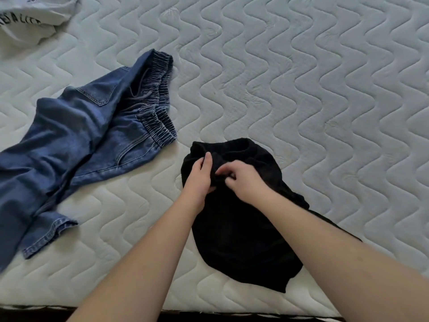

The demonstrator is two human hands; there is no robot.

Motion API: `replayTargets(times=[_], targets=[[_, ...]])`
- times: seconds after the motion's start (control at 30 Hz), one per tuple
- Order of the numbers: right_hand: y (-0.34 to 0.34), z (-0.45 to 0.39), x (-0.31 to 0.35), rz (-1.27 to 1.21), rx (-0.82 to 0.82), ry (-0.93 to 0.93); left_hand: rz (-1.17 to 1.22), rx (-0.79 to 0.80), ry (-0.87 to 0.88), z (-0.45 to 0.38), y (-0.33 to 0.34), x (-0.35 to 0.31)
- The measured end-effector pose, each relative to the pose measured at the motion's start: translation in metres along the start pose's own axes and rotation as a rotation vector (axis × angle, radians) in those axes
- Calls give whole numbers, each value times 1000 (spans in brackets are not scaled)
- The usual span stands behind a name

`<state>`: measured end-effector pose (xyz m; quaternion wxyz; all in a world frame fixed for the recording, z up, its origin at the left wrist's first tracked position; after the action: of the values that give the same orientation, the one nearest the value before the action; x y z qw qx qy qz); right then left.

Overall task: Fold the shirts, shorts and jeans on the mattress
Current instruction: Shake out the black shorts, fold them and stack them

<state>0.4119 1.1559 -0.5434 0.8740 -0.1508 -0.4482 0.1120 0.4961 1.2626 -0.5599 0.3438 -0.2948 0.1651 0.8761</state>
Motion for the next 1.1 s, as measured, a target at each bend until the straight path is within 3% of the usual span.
replayTargets(times=[0.1, 0.2, 0.27, 0.3, 0.47, 0.67, 0.83, 0.93, 1.1], targets=[[21, 17, 0, 0, 114, -46, -156, -100, 37, 4, -9, 6], [9, 21, -7, -6, -163, -61, -316, -155, 113, 7, -16, 8], [-8, 13, -13, 161, -367, -26, -338, -143, 139, 11, -19, 8], [-16, 5, -17, 266, -372, 20, -351, -133, 150, 15, -21, 8], [-39, -31, -46, 691, 53, 222, -390, -63, 174, 41, -38, 4], [-61, -19, -55, 911, 95, 330, -471, 17, 242, 78, -54, -3], [-84, 33, -51, 955, 181, 236, -681, 101, 373, 106, -54, -17], [-107, 72, -37, 975, 144, 174, -957, 179, 438, 122, -50, -29], [-138, 133, 0, 1096, -20, 89, -1116, 63, 637, 153, -46, -66]])
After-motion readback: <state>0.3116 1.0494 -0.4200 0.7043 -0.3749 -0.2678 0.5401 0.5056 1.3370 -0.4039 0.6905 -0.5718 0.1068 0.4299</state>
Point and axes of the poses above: each hand's wrist, its own z-axis away from the middle knuckle, its own y-axis out of the palm, x = y × z, the point moved 3 cm from there along -z, towards the middle knuckle, and after that the axes turned 13 degrees about x, right-handed, at the moved point
